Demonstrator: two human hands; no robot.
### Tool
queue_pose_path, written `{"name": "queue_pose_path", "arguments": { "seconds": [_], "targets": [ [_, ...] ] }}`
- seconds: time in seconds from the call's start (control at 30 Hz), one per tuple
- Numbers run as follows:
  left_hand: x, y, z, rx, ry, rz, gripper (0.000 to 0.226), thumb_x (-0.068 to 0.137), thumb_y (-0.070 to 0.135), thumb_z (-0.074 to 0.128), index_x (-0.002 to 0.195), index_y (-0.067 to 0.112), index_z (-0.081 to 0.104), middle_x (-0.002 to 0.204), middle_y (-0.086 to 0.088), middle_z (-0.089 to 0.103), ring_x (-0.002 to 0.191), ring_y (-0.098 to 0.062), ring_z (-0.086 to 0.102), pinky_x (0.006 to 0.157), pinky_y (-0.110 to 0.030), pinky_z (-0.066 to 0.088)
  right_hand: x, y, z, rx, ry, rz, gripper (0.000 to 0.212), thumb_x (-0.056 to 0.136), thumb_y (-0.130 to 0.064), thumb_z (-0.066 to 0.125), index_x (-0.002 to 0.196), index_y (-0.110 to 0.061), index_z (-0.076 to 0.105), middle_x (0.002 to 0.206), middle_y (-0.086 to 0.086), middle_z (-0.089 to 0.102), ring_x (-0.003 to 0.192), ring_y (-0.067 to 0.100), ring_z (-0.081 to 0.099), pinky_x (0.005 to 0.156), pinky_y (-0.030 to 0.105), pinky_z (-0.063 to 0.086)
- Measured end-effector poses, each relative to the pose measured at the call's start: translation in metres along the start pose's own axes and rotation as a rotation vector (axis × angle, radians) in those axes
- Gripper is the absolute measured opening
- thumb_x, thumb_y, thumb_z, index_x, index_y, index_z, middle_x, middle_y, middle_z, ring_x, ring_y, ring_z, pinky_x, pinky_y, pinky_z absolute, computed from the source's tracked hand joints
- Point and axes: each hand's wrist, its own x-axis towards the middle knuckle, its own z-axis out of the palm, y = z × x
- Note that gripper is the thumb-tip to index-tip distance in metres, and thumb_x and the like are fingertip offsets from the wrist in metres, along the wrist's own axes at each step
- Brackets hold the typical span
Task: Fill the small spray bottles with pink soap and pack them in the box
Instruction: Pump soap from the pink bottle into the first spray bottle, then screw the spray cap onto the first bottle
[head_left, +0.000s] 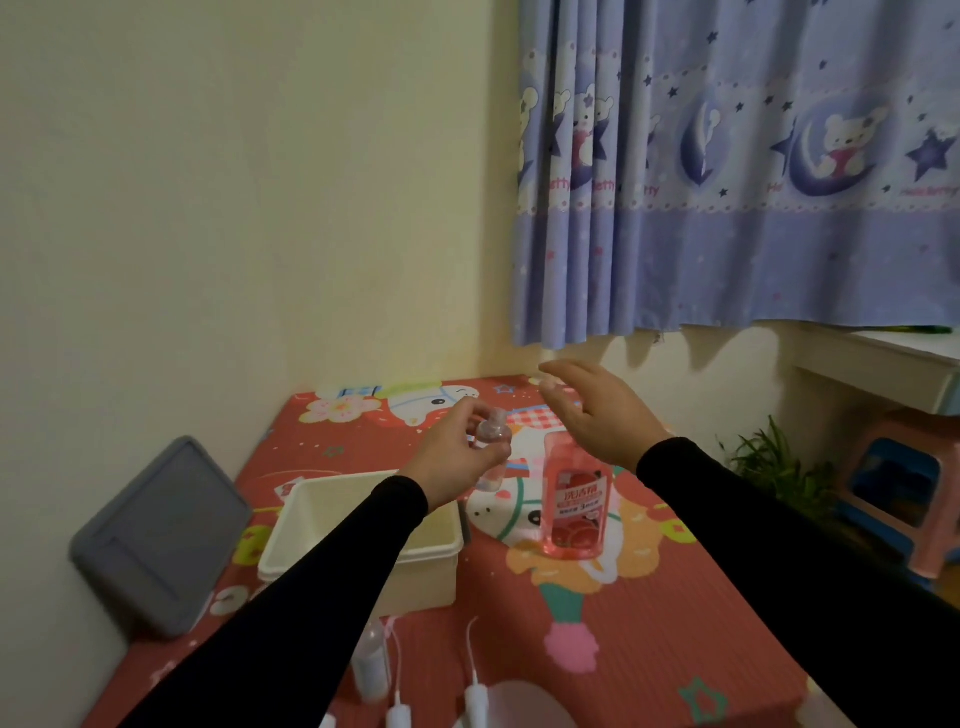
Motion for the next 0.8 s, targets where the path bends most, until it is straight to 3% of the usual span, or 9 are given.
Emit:
{"name": "queue_pose_path", "arguments": {
  "seconds": [0.3, 0.4, 0.6, 0.8],
  "targets": [
    [-0.049, -0.006, -0.015, -0.035, 0.015, -0.032, 0.024, 0.086, 0.019, 0.068, 0.104, 0.022, 0.053, 0.109, -0.005, 0.062, 0.1, -0.023, 0.064, 0.085, -0.038, 0.053, -0.064, -0.018, 0.035, -0.044, -0.192, -0.083, 0.041, 0.098, -0.045, 0.045, 0.131, -0.024, 0.057, 0.131, -0.004, 0.06, 0.12, 0.014, 0.054, 0.095, 0.021, 0.036],
    [-0.062, -0.011, -0.019, -0.032, 0.041, -0.041, 0.024, 0.085, 0.02, 0.069, 0.103, 0.023, 0.054, 0.11, -0.004, 0.062, 0.101, -0.021, 0.062, 0.081, -0.036, 0.053, -0.087, -0.026, 0.05, -0.023, -0.29, -0.144, 0.039, 0.097, -0.04, 0.049, 0.131, -0.023, 0.056, 0.127, -0.002, 0.061, 0.115, 0.016, 0.057, 0.091, 0.025, 0.041],
    [-0.081, -0.019, -0.023, 0.018, 0.052, -0.063, 0.027, 0.084, 0.018, 0.07, 0.105, 0.023, 0.053, 0.107, 0.001, 0.063, 0.101, -0.015, 0.061, 0.087, -0.033, 0.051, -0.126, -0.039, 0.083, -0.005, -0.492, -0.286, 0.039, 0.094, -0.035, 0.054, 0.131, -0.025, 0.057, 0.128, 0.0, 0.06, 0.113, 0.019, 0.057, 0.092, 0.033, 0.046],
    [-0.094, -0.025, -0.026, 0.022, 0.039, -0.104, 0.028, 0.085, 0.021, 0.069, 0.106, 0.025, 0.051, 0.107, 0.002, 0.064, 0.095, -0.015, 0.063, 0.081, -0.033, 0.051, -0.146, -0.049, 0.106, -0.052, -0.656, -0.476, 0.048, 0.082, -0.009, 0.053, 0.125, -0.027, 0.062, 0.129, 0.001, 0.059, 0.118, 0.022, 0.054, 0.089, 0.036, 0.049]
  ]
}}
